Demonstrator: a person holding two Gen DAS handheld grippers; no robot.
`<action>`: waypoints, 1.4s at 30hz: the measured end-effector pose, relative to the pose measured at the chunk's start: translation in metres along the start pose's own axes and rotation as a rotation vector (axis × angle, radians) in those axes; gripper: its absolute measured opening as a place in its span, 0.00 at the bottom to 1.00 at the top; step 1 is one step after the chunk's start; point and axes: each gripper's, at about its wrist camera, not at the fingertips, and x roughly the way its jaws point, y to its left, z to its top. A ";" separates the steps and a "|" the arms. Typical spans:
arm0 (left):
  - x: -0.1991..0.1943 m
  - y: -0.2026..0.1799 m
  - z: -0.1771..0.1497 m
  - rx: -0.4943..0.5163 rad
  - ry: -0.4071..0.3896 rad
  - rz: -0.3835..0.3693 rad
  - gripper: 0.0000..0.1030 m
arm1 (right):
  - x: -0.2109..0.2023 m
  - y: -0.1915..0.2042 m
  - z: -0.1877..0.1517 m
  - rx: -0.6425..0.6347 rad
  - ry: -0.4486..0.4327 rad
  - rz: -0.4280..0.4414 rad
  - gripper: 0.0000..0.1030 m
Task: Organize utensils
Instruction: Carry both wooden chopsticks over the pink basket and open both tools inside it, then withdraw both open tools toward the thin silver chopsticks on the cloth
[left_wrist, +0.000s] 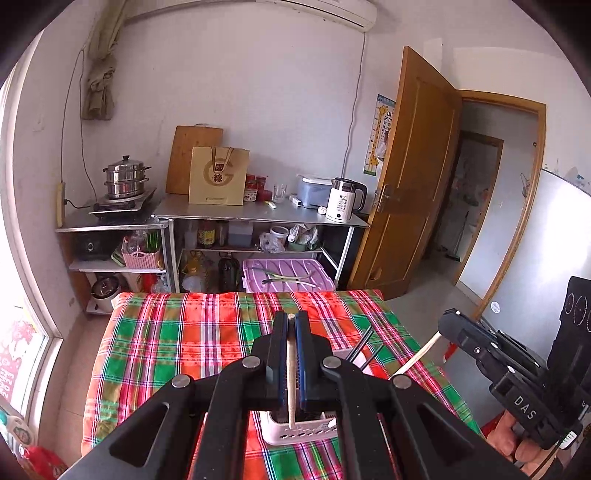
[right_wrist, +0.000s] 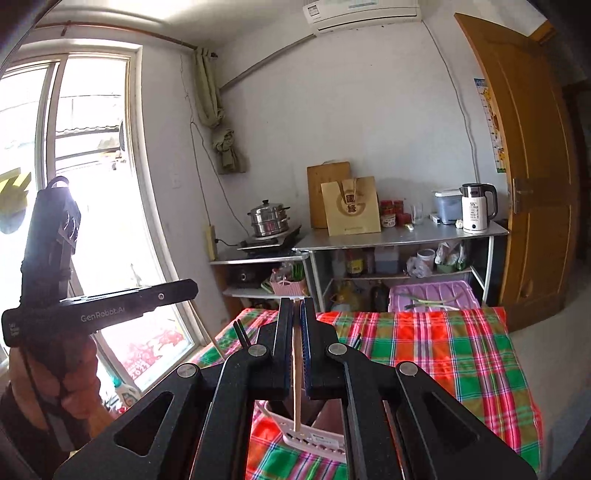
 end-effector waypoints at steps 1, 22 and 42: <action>0.005 0.000 0.001 0.002 0.001 0.001 0.04 | 0.004 -0.001 0.000 0.002 -0.004 -0.001 0.04; 0.069 0.012 -0.038 -0.006 0.089 -0.030 0.04 | 0.057 -0.018 -0.043 0.027 0.111 -0.011 0.04; 0.095 0.018 -0.069 -0.017 0.197 -0.020 0.05 | 0.066 -0.025 -0.064 0.012 0.207 -0.064 0.08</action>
